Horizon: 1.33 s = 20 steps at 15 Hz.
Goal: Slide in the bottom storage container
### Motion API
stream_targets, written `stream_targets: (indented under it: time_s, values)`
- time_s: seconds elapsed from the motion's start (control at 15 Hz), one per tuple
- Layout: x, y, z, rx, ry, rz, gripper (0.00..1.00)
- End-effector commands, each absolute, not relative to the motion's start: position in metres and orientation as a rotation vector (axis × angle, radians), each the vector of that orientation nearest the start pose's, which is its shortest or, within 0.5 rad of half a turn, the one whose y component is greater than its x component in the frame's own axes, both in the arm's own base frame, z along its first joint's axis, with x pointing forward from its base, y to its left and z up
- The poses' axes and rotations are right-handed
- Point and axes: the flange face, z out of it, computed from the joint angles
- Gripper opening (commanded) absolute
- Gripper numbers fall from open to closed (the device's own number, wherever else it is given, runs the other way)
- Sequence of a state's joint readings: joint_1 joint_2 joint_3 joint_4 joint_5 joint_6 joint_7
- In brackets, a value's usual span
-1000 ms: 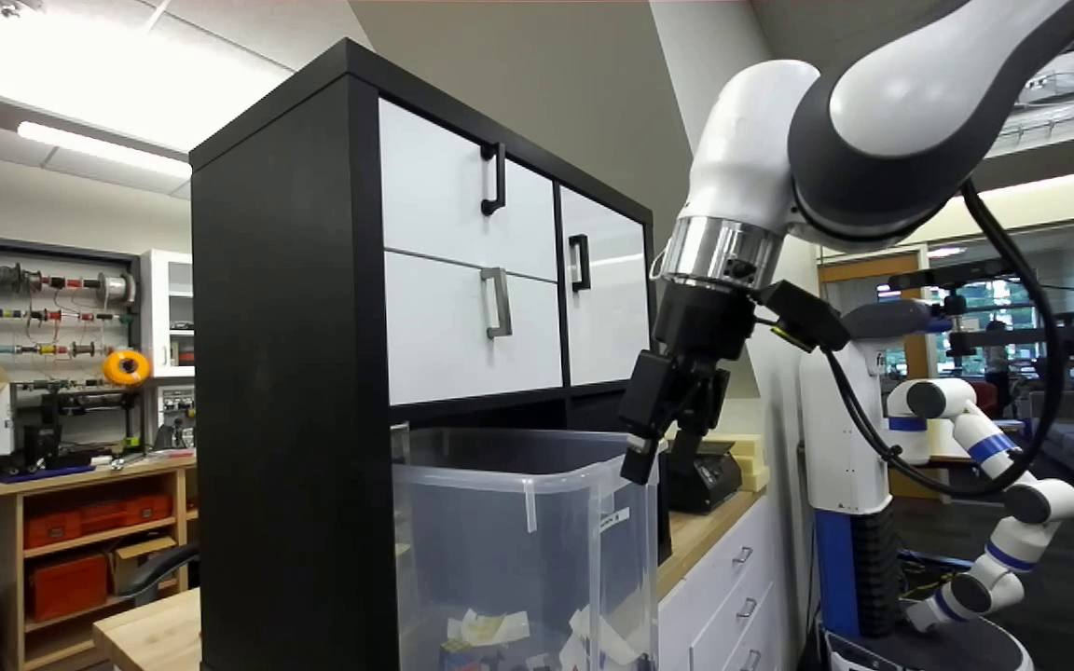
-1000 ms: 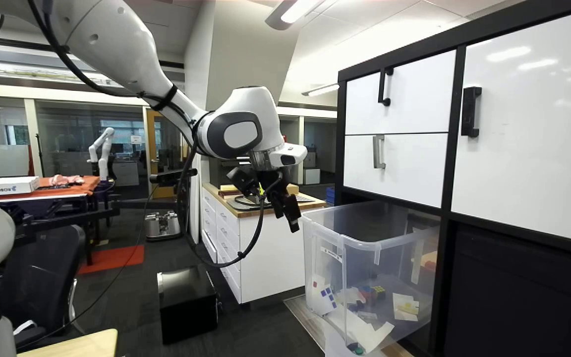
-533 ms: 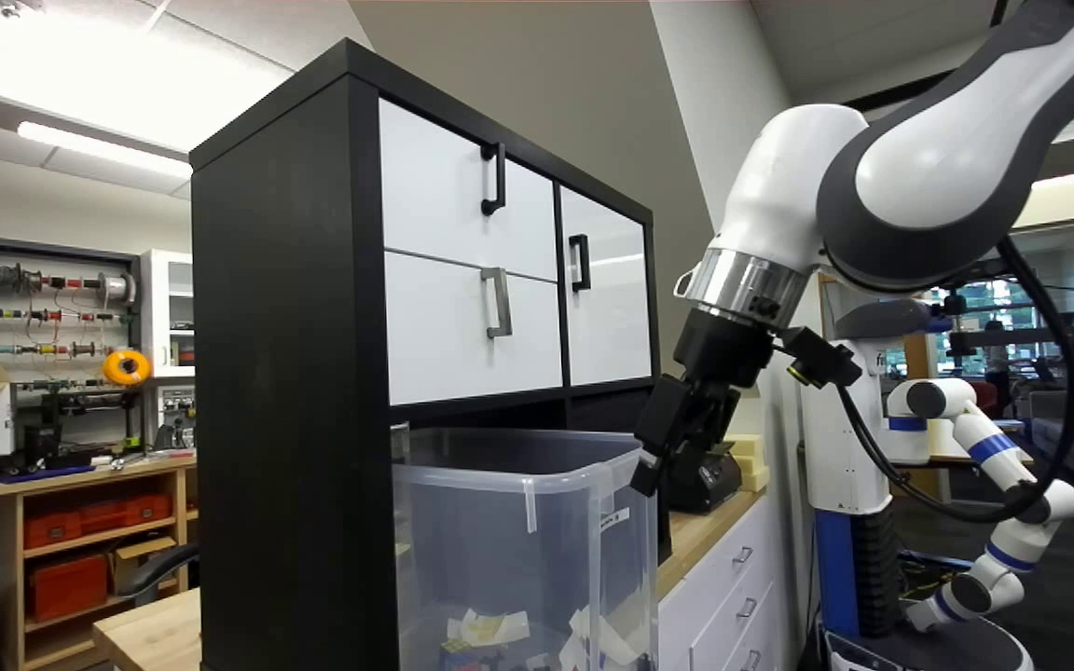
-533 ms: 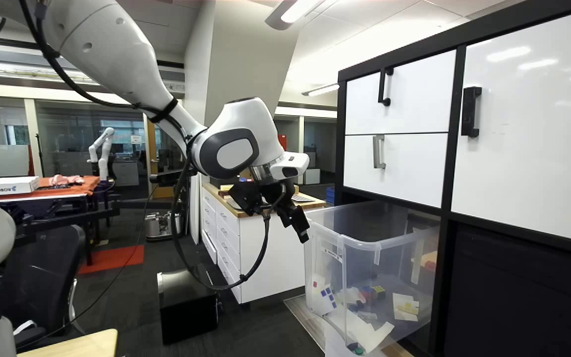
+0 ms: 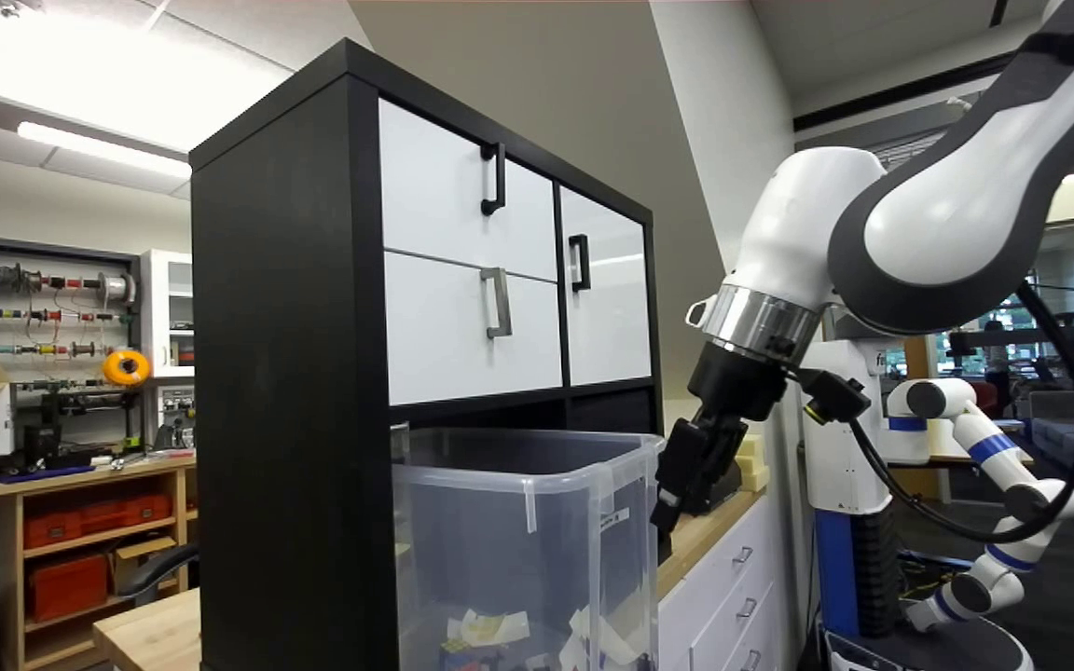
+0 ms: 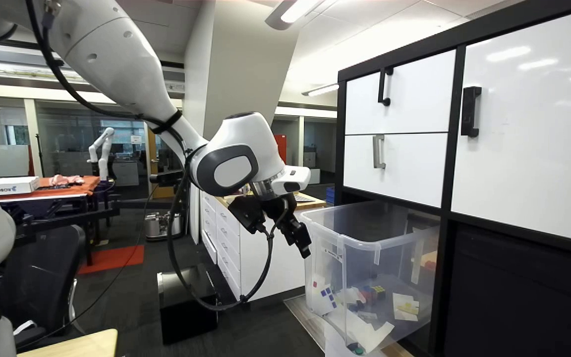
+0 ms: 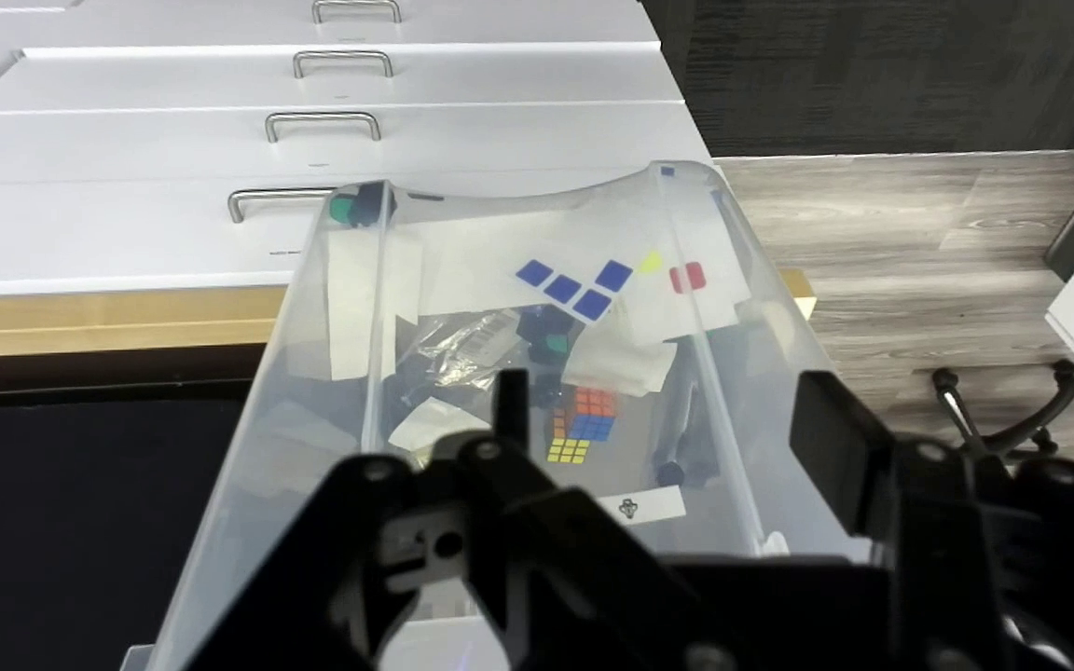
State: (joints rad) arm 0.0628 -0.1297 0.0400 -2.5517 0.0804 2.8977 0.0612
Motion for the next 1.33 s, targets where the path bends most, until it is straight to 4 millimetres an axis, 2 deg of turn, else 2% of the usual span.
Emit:
stream_targets:
  time_s: [0.0, 0.33, 0.47, 0.93, 1.27]
  values:
    - [0.487, 0.039, 0.358, -2.978, 0.019, -0.762, 0.45]
    - [0.503, 0.033, 0.342, -2.972, 0.016, -0.835, 0.11]
    - [0.51, 0.033, 0.339, -2.962, 0.004, -0.887, 0.02]
    - [0.533, 0.039, 0.336, -2.925, -0.062, -1.026, 0.0]
    - [0.553, 0.038, 0.326, -2.929, -0.066, -1.02, 0.0]
